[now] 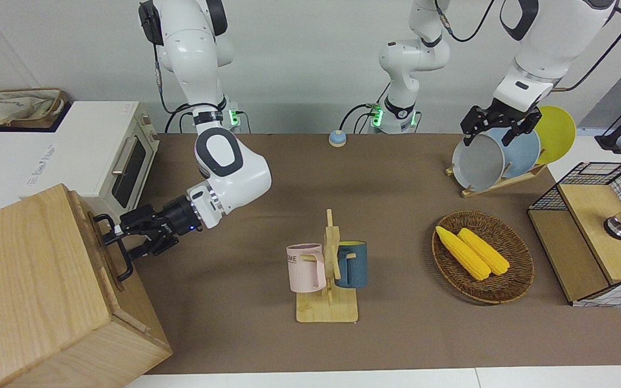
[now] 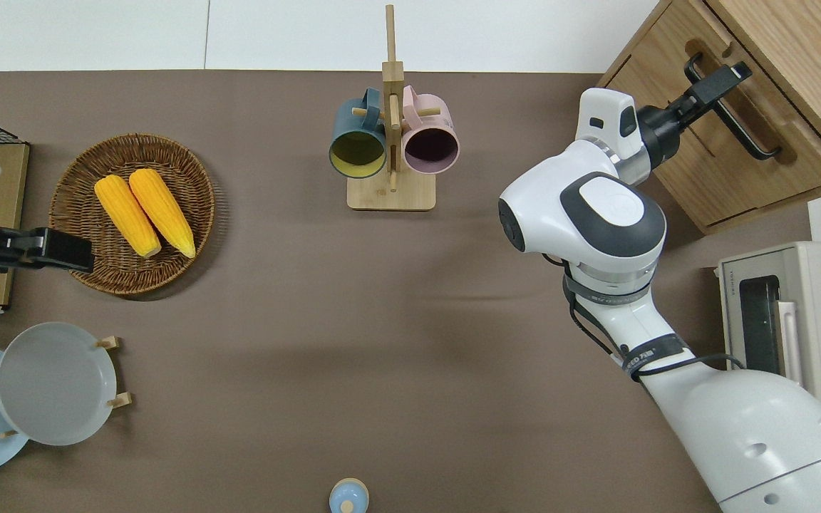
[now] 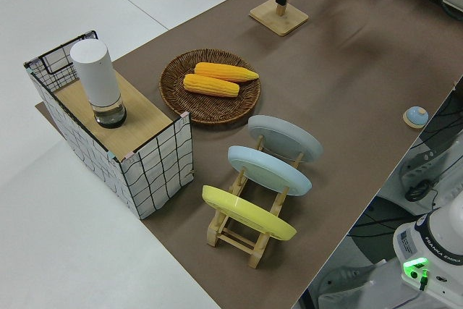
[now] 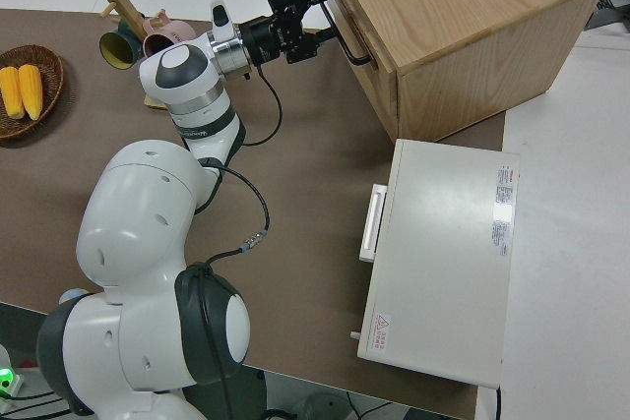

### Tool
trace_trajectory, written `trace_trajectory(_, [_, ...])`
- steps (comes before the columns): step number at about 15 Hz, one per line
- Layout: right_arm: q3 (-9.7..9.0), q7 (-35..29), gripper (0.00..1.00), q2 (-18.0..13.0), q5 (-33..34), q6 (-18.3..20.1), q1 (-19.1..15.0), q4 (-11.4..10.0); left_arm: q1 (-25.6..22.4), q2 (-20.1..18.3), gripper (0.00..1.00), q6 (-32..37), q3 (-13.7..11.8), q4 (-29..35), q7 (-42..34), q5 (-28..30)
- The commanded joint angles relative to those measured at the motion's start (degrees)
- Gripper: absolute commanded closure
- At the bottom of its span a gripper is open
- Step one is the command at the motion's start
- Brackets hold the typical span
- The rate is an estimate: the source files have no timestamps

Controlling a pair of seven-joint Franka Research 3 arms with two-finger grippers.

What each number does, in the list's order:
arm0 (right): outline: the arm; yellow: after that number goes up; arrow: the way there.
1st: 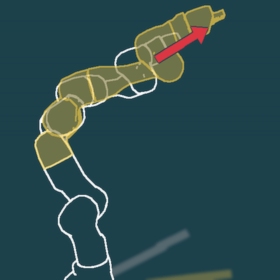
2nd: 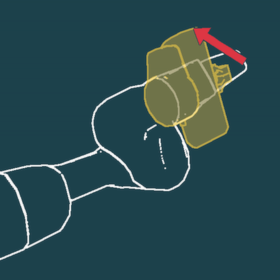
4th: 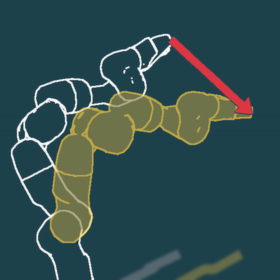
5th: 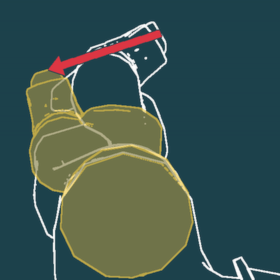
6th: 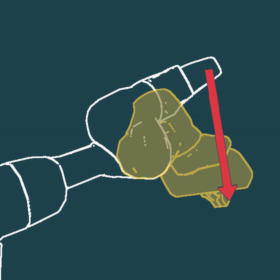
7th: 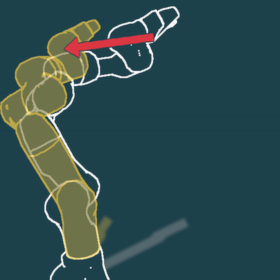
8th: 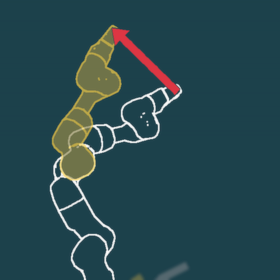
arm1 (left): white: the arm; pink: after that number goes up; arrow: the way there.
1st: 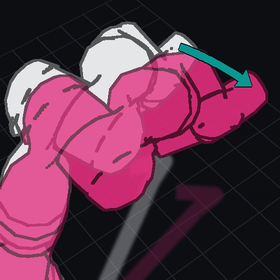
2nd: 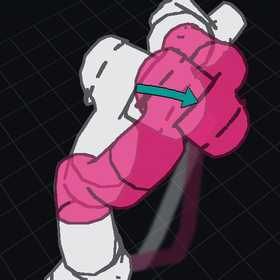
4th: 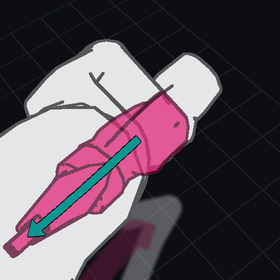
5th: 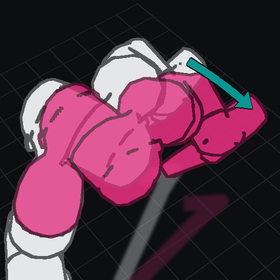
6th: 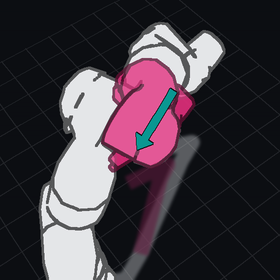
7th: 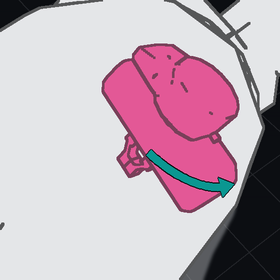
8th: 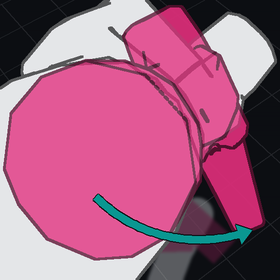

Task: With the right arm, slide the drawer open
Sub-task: 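Close the right gripper around the black drawer handle, then pull the drawer handle toward the robot with the right gripper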

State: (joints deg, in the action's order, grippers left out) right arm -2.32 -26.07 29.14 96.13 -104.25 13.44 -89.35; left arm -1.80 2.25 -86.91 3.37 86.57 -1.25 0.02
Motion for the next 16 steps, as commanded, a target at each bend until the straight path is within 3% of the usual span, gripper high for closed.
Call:
trace_trajectory(1, [-0.5,-1.4,0.71,0.4,2.0,-0.4,-0.8,-0.3,-0.3,0.7,0.01,1.1,0.4,-1.4,-0.5,-1.0])
trace_trajectory(3, [-0.5,-1.2,0.956,0.7,2.0,-0.3,-0.7,-0.3,-0.3,0.7,0.01,1.1,0.4,-1.4,-0.5,-1.0])
trace_trajectory(4, [-0.5,-1.1,1.0,0.7,2.0,-0.3,-0.7,-0.3,-0.3,0.7,0.01,1.1,0.4,-1.5,-0.5,-1.0])
trace_trajectory(11, [-0.58,-1.0,1.0,0.7,1.4,0.4,1.0,-0.4,-0.3,0.7,0.01,1.1,0.4,-1.5,-0.5,-1.0])
trace_trajectory(16, [-0.85,-0.9,1.0,0.7,-1.5,4.8,5.1,-0.6,-0.3,0.7,0.01,1.1,0.4,-1.4,-0.5,-1.0])
